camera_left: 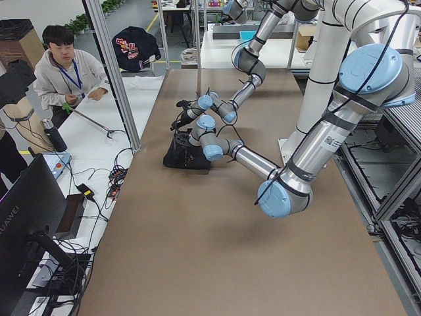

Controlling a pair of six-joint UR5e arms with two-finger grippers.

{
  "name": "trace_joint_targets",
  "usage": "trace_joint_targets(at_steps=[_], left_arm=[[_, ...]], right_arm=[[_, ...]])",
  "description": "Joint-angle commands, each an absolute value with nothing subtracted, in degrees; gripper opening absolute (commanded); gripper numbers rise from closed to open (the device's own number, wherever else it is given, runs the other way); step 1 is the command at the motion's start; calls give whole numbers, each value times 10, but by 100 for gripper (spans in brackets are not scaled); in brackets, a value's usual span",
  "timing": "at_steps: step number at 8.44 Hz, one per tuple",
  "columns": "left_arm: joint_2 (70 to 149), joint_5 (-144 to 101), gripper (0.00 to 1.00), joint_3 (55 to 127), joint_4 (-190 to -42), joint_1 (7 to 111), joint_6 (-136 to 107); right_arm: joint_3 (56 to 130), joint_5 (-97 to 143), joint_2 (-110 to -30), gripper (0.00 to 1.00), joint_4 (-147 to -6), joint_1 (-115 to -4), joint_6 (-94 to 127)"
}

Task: Fold clothes
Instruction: 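Lower the folded end onto the shirt near the collar with both grippers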

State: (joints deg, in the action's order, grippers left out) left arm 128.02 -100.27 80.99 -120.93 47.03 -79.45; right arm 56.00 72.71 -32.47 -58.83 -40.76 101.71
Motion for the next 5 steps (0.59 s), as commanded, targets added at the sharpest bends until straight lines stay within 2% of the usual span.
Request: trace_joint_targets(at_steps=[1, 4, 5], left_arm=[[1256, -1004, 100, 839, -1208, 470, -795], [1256, -1005, 100, 839, -1208, 469, -795], [1257, -1005, 100, 839, -1208, 469, -795]], right_arm=[[623, 764, -337, 90, -592, -408, 1012], [641, 759, -376, 81, -592, -356, 1070], [669, 759, -405, 79, -593, -346, 1075]])
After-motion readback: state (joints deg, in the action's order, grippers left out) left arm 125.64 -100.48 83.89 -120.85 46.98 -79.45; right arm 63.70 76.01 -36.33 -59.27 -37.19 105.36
